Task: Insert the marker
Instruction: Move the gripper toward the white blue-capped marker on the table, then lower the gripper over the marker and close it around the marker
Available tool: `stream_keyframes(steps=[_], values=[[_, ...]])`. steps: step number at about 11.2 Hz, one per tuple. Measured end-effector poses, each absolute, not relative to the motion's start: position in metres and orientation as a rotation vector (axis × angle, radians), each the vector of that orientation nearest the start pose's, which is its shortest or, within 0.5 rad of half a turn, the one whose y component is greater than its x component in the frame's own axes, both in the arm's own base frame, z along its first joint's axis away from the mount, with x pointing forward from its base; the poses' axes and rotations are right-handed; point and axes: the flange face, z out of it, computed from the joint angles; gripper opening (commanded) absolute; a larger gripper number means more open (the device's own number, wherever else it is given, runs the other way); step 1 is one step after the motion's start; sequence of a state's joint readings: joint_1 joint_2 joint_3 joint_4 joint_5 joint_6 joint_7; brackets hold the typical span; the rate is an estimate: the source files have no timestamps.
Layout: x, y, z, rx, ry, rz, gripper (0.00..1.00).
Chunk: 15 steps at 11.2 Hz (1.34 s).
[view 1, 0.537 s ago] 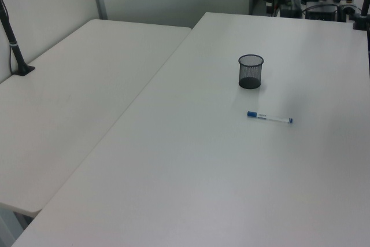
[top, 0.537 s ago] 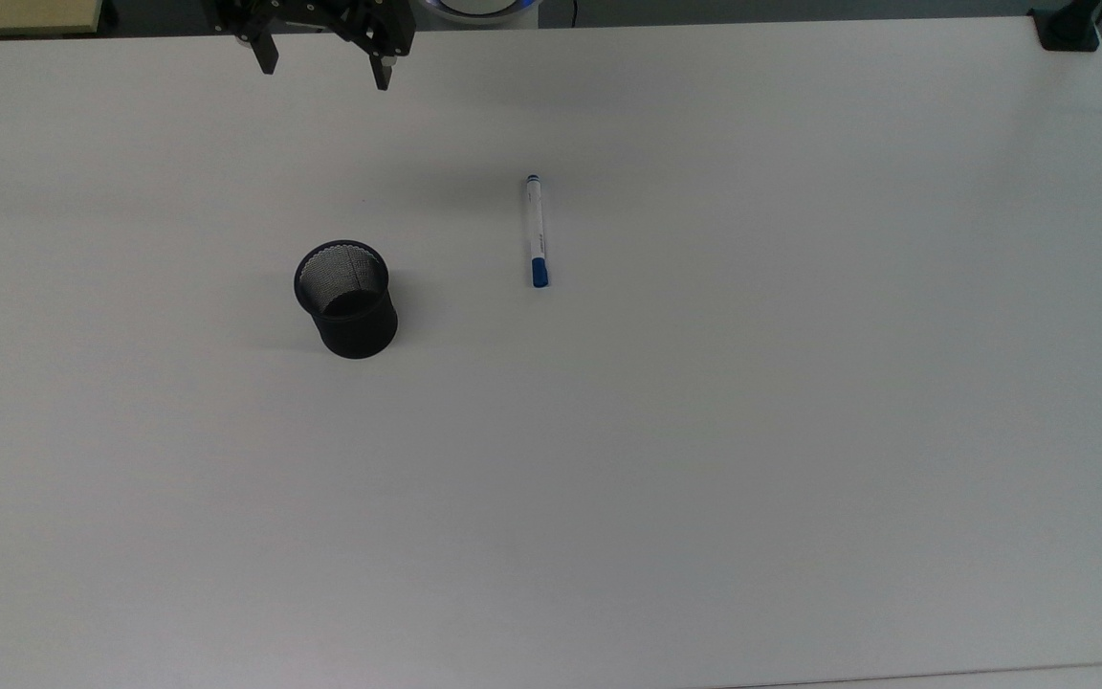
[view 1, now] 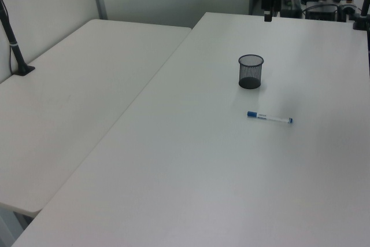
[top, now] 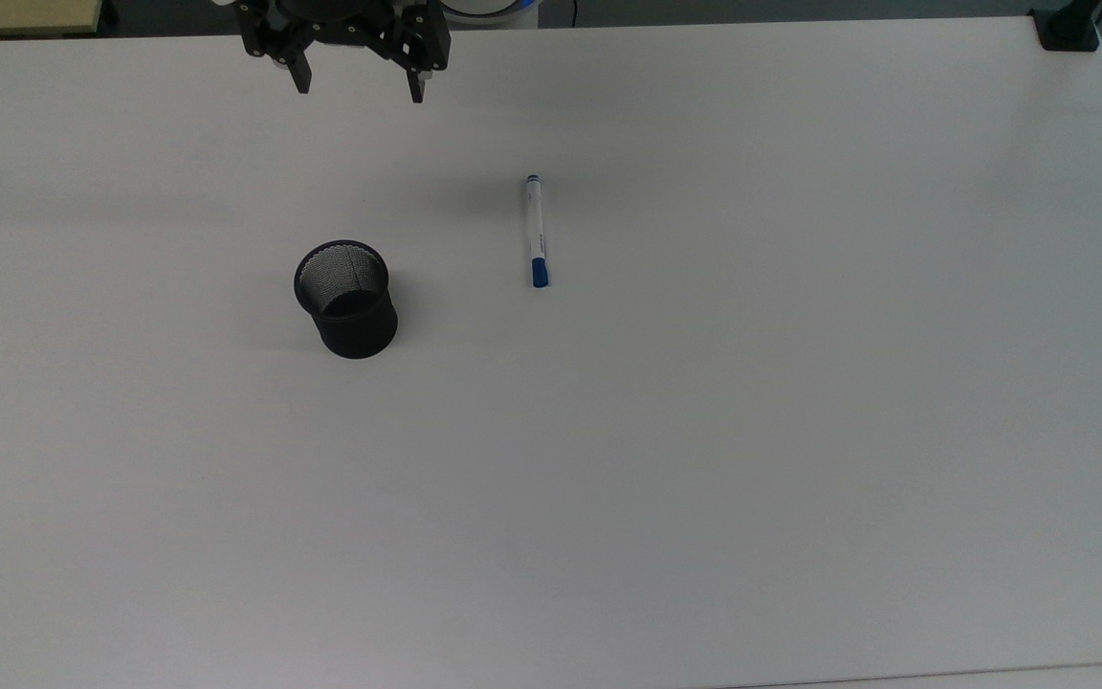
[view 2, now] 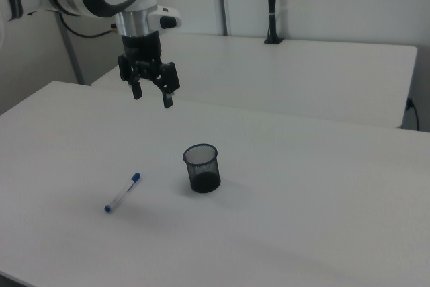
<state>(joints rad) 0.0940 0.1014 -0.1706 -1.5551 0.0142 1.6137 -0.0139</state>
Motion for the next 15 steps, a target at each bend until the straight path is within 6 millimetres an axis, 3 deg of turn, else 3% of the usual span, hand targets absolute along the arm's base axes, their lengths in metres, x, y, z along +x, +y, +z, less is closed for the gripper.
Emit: stream_keyframes(steps=[3, 5, 7, 9, 13, 15], values=[[0.586, -0.038, 0.576, -3.140, 0.093, 0.076, 1.00], [0.588, -0.018, 0.554, -3.141, 0.031, 0.155, 1.00], [0.596, 0.021, 0.515, -3.143, -0.079, 0.265, 0.99], [0.603, 0.054, 0.474, -3.145, -0.163, 0.374, 0.91], [0.612, 0.083, 0.382, -3.137, -0.232, 0.616, 0.72], [0.613, 0.092, 0.352, -3.127, -0.257, 0.693, 0.63]])
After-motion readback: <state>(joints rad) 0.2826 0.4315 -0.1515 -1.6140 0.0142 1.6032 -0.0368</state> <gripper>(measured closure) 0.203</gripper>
